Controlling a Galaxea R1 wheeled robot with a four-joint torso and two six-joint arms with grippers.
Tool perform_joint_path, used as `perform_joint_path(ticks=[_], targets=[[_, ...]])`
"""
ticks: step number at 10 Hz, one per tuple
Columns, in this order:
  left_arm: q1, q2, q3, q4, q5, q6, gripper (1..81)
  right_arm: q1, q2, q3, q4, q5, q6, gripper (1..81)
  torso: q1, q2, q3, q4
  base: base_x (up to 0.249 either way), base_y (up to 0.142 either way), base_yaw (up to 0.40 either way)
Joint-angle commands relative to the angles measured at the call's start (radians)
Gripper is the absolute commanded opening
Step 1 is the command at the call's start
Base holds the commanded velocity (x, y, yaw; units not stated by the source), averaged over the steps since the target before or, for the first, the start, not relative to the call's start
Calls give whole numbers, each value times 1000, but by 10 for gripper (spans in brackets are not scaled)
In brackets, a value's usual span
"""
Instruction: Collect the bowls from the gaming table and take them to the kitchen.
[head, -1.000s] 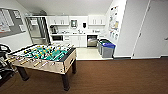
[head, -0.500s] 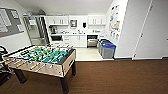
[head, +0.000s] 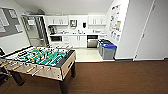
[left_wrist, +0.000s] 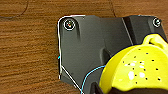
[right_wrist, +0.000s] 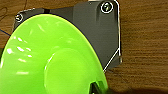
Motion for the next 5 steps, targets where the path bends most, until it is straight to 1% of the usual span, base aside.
perform_joint_path(ticks=[1, 5], targets=[[-36, -8, -7, 8, 44, 3, 10, 31, -11, -7, -9, -48, -2, 10, 0, 0, 0, 0, 161, 0, 0], [-36, -10, -7, 8, 44, 3, 10, 31, -9, -6, -8, -48, -2, 10, 0, 0, 0, 0, 161, 0, 0]])
